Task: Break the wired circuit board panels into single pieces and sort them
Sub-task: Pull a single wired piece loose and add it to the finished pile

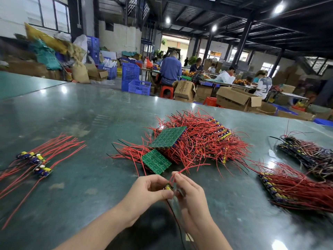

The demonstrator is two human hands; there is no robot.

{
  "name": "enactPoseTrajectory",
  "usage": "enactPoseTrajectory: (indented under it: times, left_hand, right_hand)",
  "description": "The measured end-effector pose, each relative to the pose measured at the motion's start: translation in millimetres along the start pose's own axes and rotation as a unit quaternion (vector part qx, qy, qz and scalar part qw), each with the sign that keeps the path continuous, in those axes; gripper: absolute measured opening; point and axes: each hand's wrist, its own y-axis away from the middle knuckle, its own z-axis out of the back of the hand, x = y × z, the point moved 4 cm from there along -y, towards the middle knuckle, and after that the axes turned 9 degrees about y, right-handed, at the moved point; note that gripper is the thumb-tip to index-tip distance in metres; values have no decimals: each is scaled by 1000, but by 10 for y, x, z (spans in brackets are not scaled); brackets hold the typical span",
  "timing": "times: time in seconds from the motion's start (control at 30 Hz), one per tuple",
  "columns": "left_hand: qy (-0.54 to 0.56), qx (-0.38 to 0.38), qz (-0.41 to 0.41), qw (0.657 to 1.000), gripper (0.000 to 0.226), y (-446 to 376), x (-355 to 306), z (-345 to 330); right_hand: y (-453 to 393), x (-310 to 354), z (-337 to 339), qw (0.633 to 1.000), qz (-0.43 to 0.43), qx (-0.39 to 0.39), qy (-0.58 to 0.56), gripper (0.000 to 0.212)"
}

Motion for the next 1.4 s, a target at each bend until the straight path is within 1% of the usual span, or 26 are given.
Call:
enactPoseTrajectory:
  times: [0.1, 0.17, 0.27, 0.37, 0.43, 0.57, 0.67, 0.7, 0.77, 0.83, 0.93, 0.97, 1.07, 1.1, 1.17, 1.23, 1.27, 1.33, 1.4]
  left_hand:
    - [3, -9, 12, 1000, 17, 9, 9, 34]
    - [17, -2, 24, 1000, 20, 19, 6, 27]
    - [99, 6, 66, 993, 23, 28, 15, -21]
    - [173, -38, 115, 977, 28, 11, 25, -1]
    - [202, -49, 153, 966, 28, 6, 30, 12]
    - [201, 13, 222, 954, 25, 36, 31, -19]
    - [216, 20, 234, 948, 23, 31, 52, -7]
    - [224, 16, 234, 946, 21, 24, 58, 2]
    - [232, 5, 229, 945, 20, 9, 71, 29]
    - [227, 4, 224, 948, 19, 0, 81, 44]
    - [193, 0, 210, 958, 16, -2, 70, 62]
    - [174, -12, 202, 964, 16, -2, 66, 78]
    - [95, -51, 176, 978, 12, 1, 71, 111]
    - [71, -54, 164, 982, 14, 5, 68, 106]
    - [34, -42, 128, 990, 18, 10, 36, 74]
    - [-16, -25, 83, 996, 21, 16, -24, 48]
    - [-37, -20, 67, 997, 19, 17, -49, 41]
    - [-56, -19, 56, 997, 11, 9, -67, 48]
    - [-76, -20, 56, 995, 14, 3, -67, 53]
  right_hand:
    - [-5, -13, -39, 1000, 17, 18, 1, 19]
    - [-4, -15, -48, 999, 33, 28, 16, 22]
    - [-15, -7, -15, 997, 48, 23, 51, 23]
    - [-19, 22, 12, 990, 84, 5, 115, 10]
    - [-8, 34, -2, 983, 107, 7, 146, 11]
    - [17, 67, -13, 980, 122, 6, 155, 13]
    - [32, 77, -30, 978, 134, 8, 157, 15]
    - [40, 93, -30, 973, 151, 7, 173, 15]
    - [64, 138, -35, 951, 198, -2, 236, 18]
    - [76, 165, -31, 934, 227, -10, 277, 20]
    - [77, 196, -11, 899, 274, -33, 339, 19]
    - [82, 210, -10, 879, 302, -42, 366, 17]
    - [113, 230, -31, 800, 383, -64, 457, 14]
    - [115, 233, -29, 794, 384, -71, 467, 14]
    - [100, 239, -3, 812, 359, -83, 451, 16]
    - [83, 231, 23, 850, 313, -84, 415, 21]
    - [73, 225, 30, 871, 284, -79, 393, 21]
    - [65, 208, 40, 907, 229, -77, 344, 20]
    - [74, 182, 37, 938, 189, -80, 279, 19]
